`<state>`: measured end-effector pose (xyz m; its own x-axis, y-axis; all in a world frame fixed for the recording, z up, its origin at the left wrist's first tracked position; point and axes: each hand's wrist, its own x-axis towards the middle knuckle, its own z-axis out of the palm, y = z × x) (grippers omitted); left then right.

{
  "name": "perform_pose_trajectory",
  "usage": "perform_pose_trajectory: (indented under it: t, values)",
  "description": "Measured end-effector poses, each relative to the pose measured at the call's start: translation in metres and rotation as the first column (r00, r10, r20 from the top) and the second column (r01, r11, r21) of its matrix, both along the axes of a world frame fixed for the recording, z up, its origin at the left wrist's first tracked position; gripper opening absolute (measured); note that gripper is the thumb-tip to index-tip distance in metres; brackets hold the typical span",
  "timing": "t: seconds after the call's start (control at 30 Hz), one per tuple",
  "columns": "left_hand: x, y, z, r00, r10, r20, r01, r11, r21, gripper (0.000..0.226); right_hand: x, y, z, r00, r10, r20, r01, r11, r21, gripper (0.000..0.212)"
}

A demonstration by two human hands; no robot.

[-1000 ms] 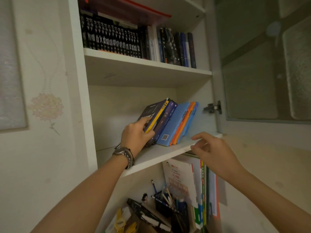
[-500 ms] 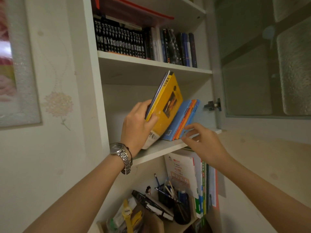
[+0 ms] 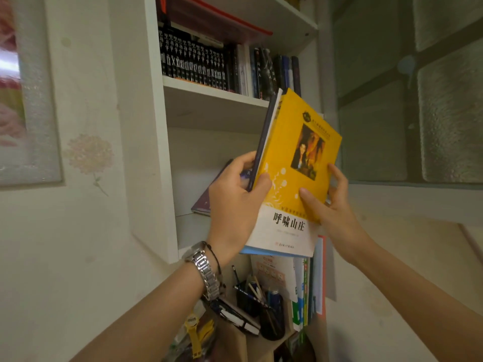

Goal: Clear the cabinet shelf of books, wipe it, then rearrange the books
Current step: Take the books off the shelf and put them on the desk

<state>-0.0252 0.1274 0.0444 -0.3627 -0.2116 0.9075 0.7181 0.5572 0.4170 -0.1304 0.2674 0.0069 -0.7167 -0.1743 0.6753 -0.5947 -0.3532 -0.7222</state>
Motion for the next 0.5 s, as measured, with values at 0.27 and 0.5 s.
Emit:
perform_pose_trajectory:
  t: [0.27, 0.5]
  values:
    - [-0.007, 0.014, -0.053, 0.967, -0.202, 0.153, 0.174, 0.968, 0.181, 0.029, 0.008, 0.032, -0.047, 0.986, -0.131, 0.106, 0.120, 0.987, 0.108, 0.081]
    - [-0.016, 0.026, -0.127, 0.886, -0.285, 0.365, 0.176, 0.936, 0.304, 0.029, 0.023, 0.068, -0.110, 0.916, -0.340, 0.212, 0.258, 0.905, 0.339, 0.085]
